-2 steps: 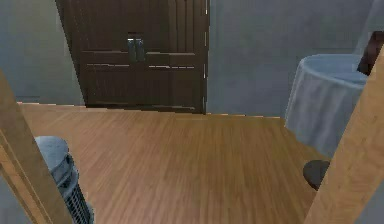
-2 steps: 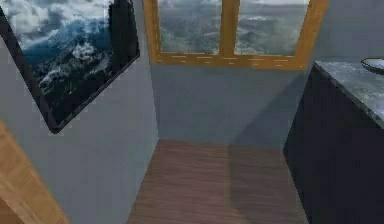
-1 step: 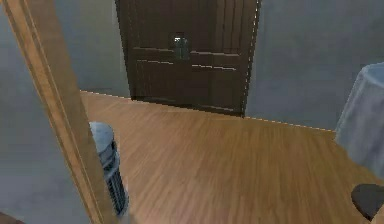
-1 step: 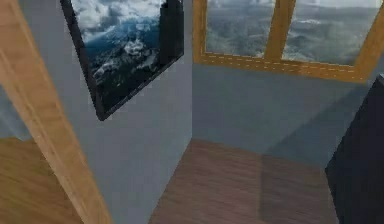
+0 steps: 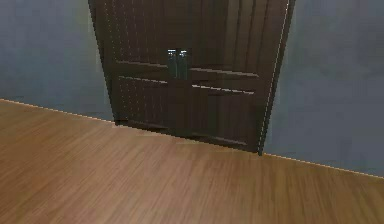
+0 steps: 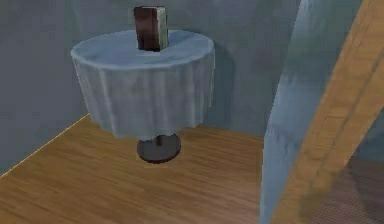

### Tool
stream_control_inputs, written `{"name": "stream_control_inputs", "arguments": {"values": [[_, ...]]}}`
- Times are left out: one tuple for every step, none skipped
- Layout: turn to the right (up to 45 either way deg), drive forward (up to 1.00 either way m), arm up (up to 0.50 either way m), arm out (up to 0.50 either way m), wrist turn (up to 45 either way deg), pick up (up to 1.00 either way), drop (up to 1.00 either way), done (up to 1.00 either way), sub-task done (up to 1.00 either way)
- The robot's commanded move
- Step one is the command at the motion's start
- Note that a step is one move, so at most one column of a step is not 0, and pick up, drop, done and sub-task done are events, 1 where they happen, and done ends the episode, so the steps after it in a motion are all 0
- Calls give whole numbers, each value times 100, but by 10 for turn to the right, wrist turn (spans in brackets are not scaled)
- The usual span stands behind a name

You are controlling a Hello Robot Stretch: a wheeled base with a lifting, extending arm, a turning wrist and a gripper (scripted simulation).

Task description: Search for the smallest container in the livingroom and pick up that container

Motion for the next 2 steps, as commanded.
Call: {"name": "stream_control_inputs", "arguments": {"values": [[-120,0,0,0,0,0,0,0,0],[0,85,0,0,0,0,0,0,0]]}}
